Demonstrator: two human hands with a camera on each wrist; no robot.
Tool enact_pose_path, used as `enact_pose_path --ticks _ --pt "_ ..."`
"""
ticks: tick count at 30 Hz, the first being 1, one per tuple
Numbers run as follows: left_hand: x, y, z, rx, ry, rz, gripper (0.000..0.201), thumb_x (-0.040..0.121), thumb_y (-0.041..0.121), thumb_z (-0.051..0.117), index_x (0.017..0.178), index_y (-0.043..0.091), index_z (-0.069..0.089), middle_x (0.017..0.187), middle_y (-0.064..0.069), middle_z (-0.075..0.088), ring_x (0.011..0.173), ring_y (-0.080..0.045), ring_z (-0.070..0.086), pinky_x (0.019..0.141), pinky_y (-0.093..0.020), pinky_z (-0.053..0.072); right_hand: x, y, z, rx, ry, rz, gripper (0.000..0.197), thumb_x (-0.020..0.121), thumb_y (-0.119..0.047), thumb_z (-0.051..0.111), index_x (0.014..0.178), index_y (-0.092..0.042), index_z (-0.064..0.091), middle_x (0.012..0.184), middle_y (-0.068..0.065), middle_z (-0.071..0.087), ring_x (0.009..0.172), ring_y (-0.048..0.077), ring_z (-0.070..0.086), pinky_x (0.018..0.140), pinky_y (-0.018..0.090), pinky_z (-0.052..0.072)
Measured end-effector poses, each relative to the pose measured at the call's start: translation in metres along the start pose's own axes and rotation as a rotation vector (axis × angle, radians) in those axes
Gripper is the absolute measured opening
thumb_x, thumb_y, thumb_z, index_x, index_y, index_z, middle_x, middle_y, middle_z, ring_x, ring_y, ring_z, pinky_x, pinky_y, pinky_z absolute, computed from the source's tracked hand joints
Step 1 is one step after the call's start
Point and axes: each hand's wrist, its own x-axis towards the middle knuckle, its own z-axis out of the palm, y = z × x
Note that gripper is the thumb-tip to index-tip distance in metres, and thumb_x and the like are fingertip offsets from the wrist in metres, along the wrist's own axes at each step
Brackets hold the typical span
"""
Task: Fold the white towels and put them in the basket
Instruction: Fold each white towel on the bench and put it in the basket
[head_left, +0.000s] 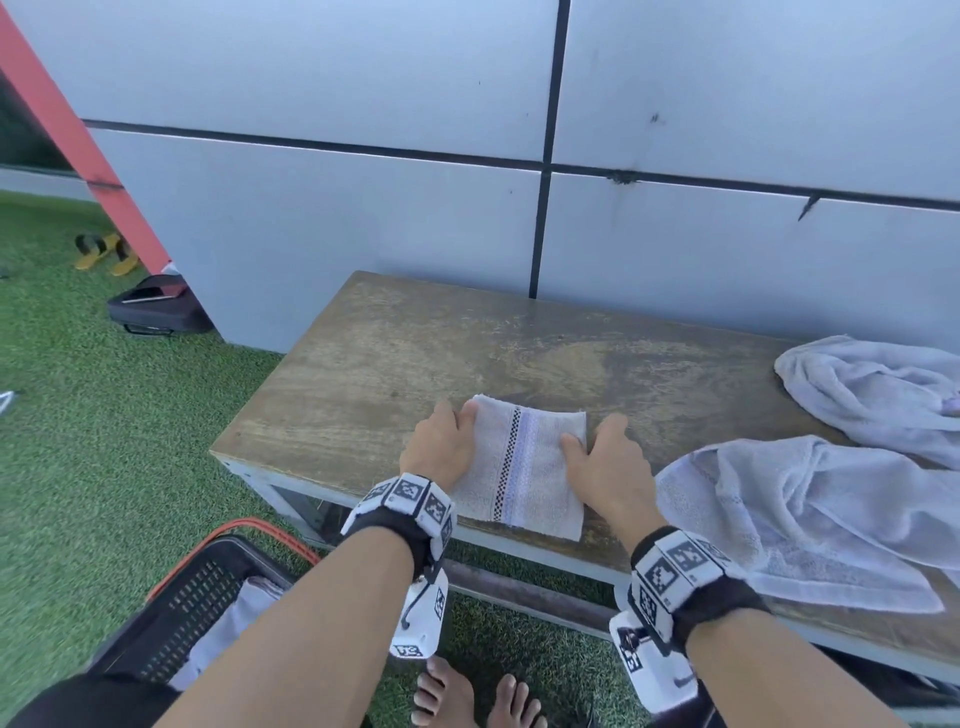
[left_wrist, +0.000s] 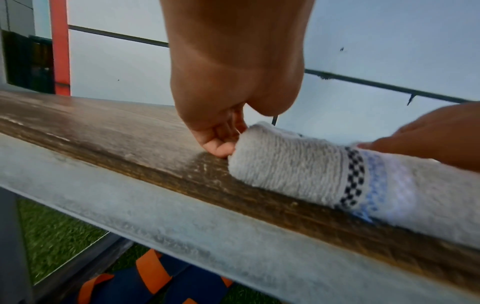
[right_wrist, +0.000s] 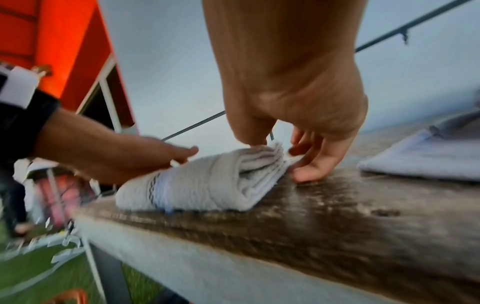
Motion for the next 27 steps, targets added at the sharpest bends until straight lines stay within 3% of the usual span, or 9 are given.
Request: enact_pose_path --ticks 4,8,10,13,16,19,21,24,27 --pt "-0.027 -0.004 -0.003 0.132 0.276 0.312 0.030 0.097 0.049 0.045 0.103 0.020 0.048 0.108 0.001 0.043 0.093 -0.016 0.046 0.075 -0.029 0.046 -0.010 0.003 -0.006 -0.188 0.172 -0.480 0.029 0.096 -0.030 0.052 0.122 -0.019 0.046 0.129 0.003 0.045 0.116 0.023 0.048 0.088 0.037 0.049" --pt "-0.050 -0.020 0.007 0.396 0.086 0.619 0.046 0.093 0.064 0.039 0.121 0.028 0.046 0.136 -0.003 0.031 0.124 -0.020 0.033 0.106 -0.036 0.034 -0.008 0.014 -0.003 -0.373 -0.093 -0.614 0.040 0.102 -0.039 0.036 0.142 -0.032 0.042 0.158 -0.006 0.031 0.149 0.019 0.021 0.118 0.043 0.023" --pt "-0.048 -0.030 0.010 0.485 0.064 0.495 0.054 0.093 0.070 0.032 0.129 0.032 0.038 0.147 -0.008 0.020 0.134 -0.028 0.026 0.113 -0.045 0.027 -0.008 0.016 -0.005 -0.437 -0.058 -0.571 0.037 0.101 -0.042 0.035 0.133 -0.033 0.050 0.144 -0.005 0.046 0.139 0.021 0.035 0.114 0.042 0.026" --pt "-0.041 -0.034 0.005 0.459 0.213 0.231 0.060 0.093 0.068 0.038 0.132 0.023 0.037 0.151 -0.022 0.019 0.133 -0.039 0.030 0.107 -0.052 0.035 -0.013 0.009 -0.013 -0.540 0.076 -0.537 0.026 0.094 -0.037 0.039 0.093 -0.023 0.061 0.098 0.000 0.057 0.099 0.025 0.053 0.097 0.040 0.037" --pt "-0.040 -0.024 0.003 0.354 0.349 0.151 0.056 0.093 0.059 0.048 0.127 0.015 0.040 0.148 -0.023 0.024 0.124 -0.039 0.039 0.098 -0.048 0.041 -0.016 0.001 -0.014 -0.525 0.145 -0.547 0.026 0.091 -0.035 0.044 0.078 -0.021 0.061 0.090 0.000 0.054 0.090 0.024 0.054 0.091 0.040 0.042" --pt "-0.048 -0.016 0.015 0.247 0.307 0.079 0.066 0.091 0.065 0.045 0.133 0.015 0.033 0.146 -0.017 0.023 0.126 -0.034 0.035 0.103 -0.046 0.035 -0.021 0.000 -0.003 -0.372 0.035 -0.649 0.029 0.097 -0.038 0.045 0.119 -0.026 0.059 0.129 0.001 0.050 0.120 0.022 0.048 0.100 0.040 0.043" --pt "-0.054 -0.016 0.024 0.293 0.295 0.042 0.079 0.086 0.072 0.044 0.138 0.013 0.031 0.145 -0.016 0.029 0.128 -0.033 0.036 0.104 -0.045 0.036 -0.022 0.006 0.008 -0.348 -0.162 -0.636 0.045 0.103 -0.045 0.032 0.148 -0.039 0.035 0.163 -0.005 0.019 0.147 0.021 0.023 0.116 0.043 0.030" --pt "-0.059 -0.014 0.025 0.327 0.324 -0.061 0.094 0.079 0.081 0.043 0.136 0.007 0.037 0.136 -0.012 0.038 0.122 -0.030 0.041 0.102 -0.043 0.039 -0.022 0.016 0.020 -0.351 -0.264 -0.557 0.053 0.105 -0.051 0.016 0.156 -0.044 0.005 0.166 -0.015 -0.011 0.154 0.019 0.001 0.124 0.044 0.012" --pt "-0.056 -0.011 0.020 0.289 0.250 -0.122 0.081 0.078 0.080 0.048 0.118 0.010 0.051 0.125 -0.007 0.040 0.116 -0.028 0.038 0.101 -0.042 0.036 -0.022 0.014 0.021 -0.329 -0.288 -0.537 0.054 0.105 -0.052 0.015 0.157 -0.044 0.002 0.165 -0.016 -0.014 0.154 0.019 -0.002 0.124 0.045 0.008"
